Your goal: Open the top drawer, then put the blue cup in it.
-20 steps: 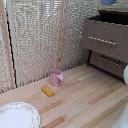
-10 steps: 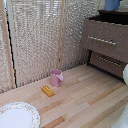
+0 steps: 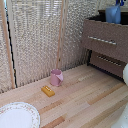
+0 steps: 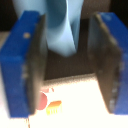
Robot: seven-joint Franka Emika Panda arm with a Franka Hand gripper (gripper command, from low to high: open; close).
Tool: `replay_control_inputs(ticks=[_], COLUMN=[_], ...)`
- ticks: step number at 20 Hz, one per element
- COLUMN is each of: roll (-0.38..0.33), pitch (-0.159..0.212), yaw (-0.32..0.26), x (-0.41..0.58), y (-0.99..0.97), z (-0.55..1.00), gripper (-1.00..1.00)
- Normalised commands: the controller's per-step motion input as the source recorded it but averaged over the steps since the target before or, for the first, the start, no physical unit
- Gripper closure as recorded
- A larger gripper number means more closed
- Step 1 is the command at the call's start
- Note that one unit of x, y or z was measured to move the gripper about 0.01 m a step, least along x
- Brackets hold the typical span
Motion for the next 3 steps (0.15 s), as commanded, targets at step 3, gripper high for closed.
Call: replay_control_inputs(ticks=[3], roll=[-0.012], pitch=[0.05], yaw=[-0.062], x=[0.177], y=[0.04], z=[0.71], gripper=[-1.0])
